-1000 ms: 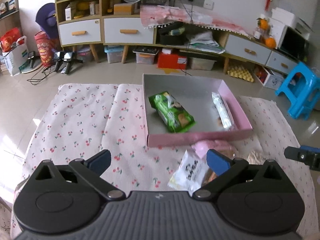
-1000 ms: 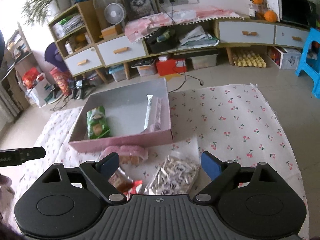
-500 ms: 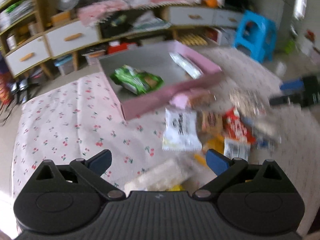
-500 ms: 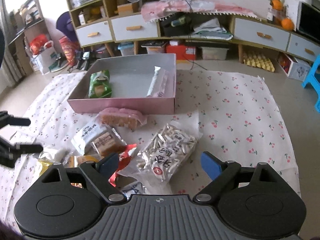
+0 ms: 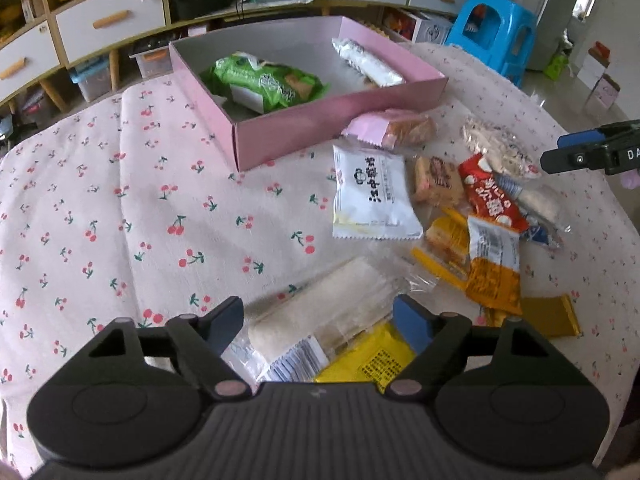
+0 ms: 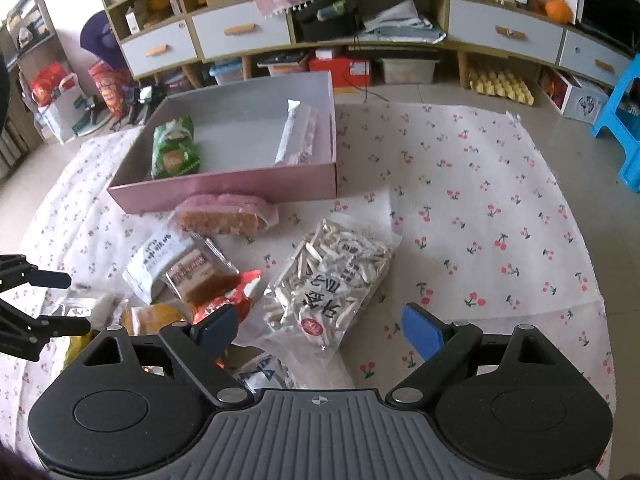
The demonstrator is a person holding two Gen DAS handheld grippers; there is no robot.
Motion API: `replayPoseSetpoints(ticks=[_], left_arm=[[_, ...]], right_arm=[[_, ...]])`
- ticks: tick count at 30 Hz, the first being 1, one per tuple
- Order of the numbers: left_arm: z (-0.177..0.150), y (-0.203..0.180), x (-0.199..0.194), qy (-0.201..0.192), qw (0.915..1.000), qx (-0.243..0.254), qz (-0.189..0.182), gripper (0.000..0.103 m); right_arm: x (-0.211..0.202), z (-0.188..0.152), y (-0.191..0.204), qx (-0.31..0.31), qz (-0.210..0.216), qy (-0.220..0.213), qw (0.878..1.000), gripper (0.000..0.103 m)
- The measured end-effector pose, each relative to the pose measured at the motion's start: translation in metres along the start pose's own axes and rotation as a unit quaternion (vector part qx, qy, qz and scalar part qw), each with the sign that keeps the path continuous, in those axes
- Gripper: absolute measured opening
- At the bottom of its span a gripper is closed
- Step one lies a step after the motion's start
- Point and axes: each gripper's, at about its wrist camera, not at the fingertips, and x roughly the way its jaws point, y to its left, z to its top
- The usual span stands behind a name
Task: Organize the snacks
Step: 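Move both tools back over the remaining snacks on the cloth, then grasp the white bread packet with the left tool while the right tool grasps the sunflower-seed bag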
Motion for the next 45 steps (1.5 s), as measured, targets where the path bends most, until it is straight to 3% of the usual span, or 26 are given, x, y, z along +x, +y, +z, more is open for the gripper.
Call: replayPoseSetpoints(ticks=[5,11,14,17,20,22,24,34,38,40,45], left_arm=[[0.003,-0.002,0.007,0.004,0.9996,-0.012,0.027,0.081],[0.009,0.0,0.012,-0.015,0.9967,-0.05,0.062,0.069],[0.011,0.006,0.012,-0.031,0.9915,-0.092,0.087,0.057],[0.014,0.013,0.011,-0.04,0.9824,-0.135,0.123,0.055],[0.017,0.016,0.009,-0.038,0.983,-0.14,0.113,0.056],[0.018,0.014,0.007,-0.035,0.9867,-0.125,0.098,0.071],[0.018,0.011,0.005,-0.028,0.9894,-0.112,0.088,0.076],[0.013,0.006,0.014,0.015,0.9915,-0.087,0.096,0.074],[0.016,0.007,0.013,0.012,0.9895,-0.1,0.103,0.061],[0.016,0.008,0.01,0.009,0.9877,-0.11,0.111,0.049],[0.017,0.014,0.008,0.003,0.982,-0.148,0.118,0.042]], right_arm=[[0.009,0.0,-0.005,0.018,-0.008,0.009,1.0,0.091],[0.017,0.004,-0.014,0.033,-0.023,0.004,0.999,0.091],[0.02,0.007,-0.02,0.049,-0.022,-0.001,0.999,0.091],[0.023,0.01,-0.029,0.075,-0.015,-0.005,0.997,0.091],[0.026,0.014,-0.035,0.104,-0.006,-0.005,0.995,0.091],[0.029,0.016,-0.038,0.123,0.006,-0.001,0.992,0.091],[0.032,0.017,-0.038,0.131,0.012,0.004,0.991,0.091],[0.049,0.017,-0.017,0.11,0.01,0.021,0.994,0.091],[0.056,0.017,-0.017,0.119,0.006,0.023,0.993,0.091],[0.059,0.017,-0.018,0.128,0.007,0.022,0.991,0.091],[0.066,0.017,-0.017,0.139,0.005,0.019,0.99,0.09]])
